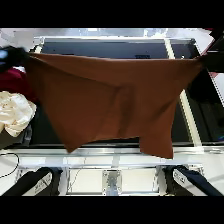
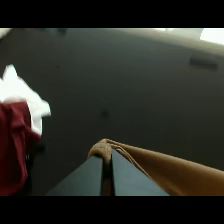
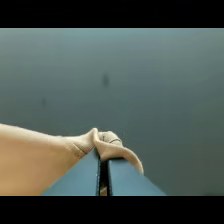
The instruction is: Fold the shirts.
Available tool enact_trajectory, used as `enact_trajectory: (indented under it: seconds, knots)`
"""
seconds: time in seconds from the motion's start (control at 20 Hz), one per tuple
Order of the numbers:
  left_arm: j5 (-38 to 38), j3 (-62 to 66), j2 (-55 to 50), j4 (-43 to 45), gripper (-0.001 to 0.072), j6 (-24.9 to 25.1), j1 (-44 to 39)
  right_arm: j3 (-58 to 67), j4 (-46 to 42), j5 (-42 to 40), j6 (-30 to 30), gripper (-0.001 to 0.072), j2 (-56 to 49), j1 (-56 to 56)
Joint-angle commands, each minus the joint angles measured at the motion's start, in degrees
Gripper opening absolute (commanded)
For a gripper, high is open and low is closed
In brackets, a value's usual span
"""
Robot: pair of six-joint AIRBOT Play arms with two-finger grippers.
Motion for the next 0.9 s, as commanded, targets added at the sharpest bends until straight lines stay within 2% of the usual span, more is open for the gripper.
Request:
enact_trajectory:
  seconds: [0.0,0.1,0.25,0.3,0.35,0.4,0.45,0.55,0.65,0.75,0.85]
  knots:
    - [3.4,1.0,-15.3,-0.3,0.0015,1.8,-0.1,-0.9,3.0,-5.4,0.4,0.0017,-18.9,1.3]
    - [11.2,1.0,-22.1,-0.3,0.0015,1.0,-0.3,-0.9,4.3,-11.3,0.4,0.0017,-28.9,3.5]
    - [19.1,1.0,-29.9,-0.3,0.0016,-5.7,-0.2,-0.8,4.5,-22.5,3.0,0.0026,-39.8,7.1]
    - [21.1,1.0,-31.4,-0.3,0.0027,-7.1,-0.2,-0.8,4.8,-25.9,3.5,0.0125,-41.4,7.9]
    - [23.4,1.0,-32.1,-0.3,0.0184,-7.8,-0.2,-0.8,5.6,-29.6,3.4,0.0412,-42.2,8.5]
    - [25.4,1.1,-32.0,-0.3,0.0515,-8.2,-0.2,-0.5,5.7,-32.5,3.4,0.0563,-41.9,8.7]
    - [25.6,2.2,-31.4,-0.3,0.0704,-8.8,-0.2,1.2,5.6,-32.8,3.4,0.0563,-41.6,8.5]
    - [24.7,5.0,-27.8,-0.3,0.0707,-8.6,1.0,7.9,3.7,-27.1,3.4,0.0561,-39.8,6.6]
    - [22.0,5.7,-19.8,0.0,0.0705,-8.6,3.5,15.5,-6.0,-15.6,3.4,0.0554,-36.3,3.1]
    - [12.4,5.1,-10.4,3.0,0.0703,-8.6,6.8,19.3,-17.3,-4.1,3.7,0.0554,-31.1,-1.9]
    - [1.5,0.3,-1.0,4.0,0.0702,-8.6,10.9,17.4,-18.3,5.8,3.8,0.0555,-25.5,-9.2]
